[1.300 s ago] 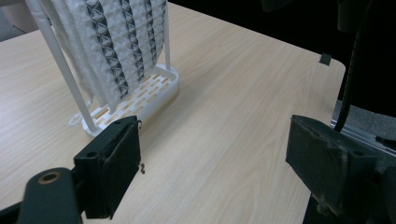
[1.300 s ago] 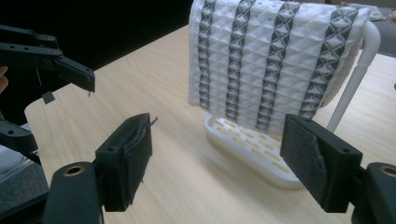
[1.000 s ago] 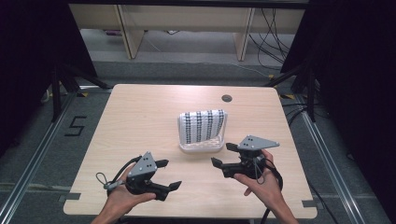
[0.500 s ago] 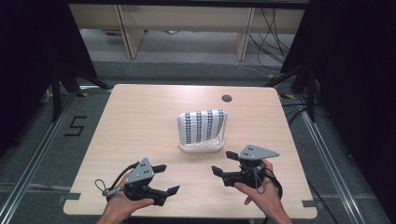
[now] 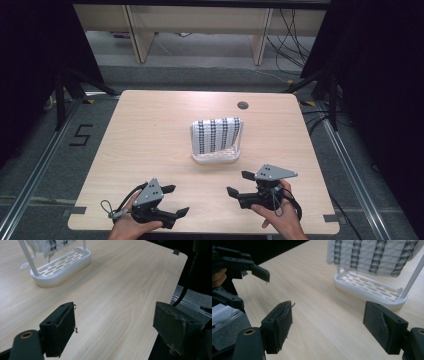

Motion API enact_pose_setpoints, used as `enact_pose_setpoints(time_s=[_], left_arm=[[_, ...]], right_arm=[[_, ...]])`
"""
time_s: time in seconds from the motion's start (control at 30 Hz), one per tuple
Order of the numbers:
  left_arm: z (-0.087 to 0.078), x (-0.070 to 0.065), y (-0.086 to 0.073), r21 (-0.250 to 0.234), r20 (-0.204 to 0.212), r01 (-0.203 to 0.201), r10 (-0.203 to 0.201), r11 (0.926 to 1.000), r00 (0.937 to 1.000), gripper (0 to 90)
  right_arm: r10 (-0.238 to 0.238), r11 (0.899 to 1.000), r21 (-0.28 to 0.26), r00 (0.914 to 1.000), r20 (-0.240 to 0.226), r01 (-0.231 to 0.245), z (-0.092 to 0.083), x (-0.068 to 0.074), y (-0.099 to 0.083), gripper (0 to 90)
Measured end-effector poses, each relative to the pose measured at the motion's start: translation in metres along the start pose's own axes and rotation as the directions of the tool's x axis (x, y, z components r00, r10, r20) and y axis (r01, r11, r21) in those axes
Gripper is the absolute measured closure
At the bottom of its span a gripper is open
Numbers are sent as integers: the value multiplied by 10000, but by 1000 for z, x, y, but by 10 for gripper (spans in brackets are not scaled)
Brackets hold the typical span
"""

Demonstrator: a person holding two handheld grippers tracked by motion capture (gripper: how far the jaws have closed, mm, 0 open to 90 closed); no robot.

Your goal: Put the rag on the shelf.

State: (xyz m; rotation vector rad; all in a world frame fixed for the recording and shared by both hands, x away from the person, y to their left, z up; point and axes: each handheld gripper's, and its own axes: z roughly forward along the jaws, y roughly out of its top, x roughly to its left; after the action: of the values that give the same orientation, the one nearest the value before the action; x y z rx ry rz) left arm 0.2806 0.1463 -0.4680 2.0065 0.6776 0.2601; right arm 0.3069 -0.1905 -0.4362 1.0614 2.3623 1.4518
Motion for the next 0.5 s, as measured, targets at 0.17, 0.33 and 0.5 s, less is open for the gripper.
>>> enact_pose_setpoints(time_s=[0.17,0.33,0.5], left_arm=[[5,-6,-7,232,-35,-209,210,9995,9998,173],[11,-12,-13,277,-38,-261,262,9993,9996,173],[14,-17,-19,507,127,-360,354,9981,9993,173]], right_arm=[[-115,9997,208,9999,-20,115,2,-4,-13,245],[93,9991,424,10000,30,-94,0,-3,-23,239],[-391,9974,613,9991,156,381,2,-3,-31,232]])
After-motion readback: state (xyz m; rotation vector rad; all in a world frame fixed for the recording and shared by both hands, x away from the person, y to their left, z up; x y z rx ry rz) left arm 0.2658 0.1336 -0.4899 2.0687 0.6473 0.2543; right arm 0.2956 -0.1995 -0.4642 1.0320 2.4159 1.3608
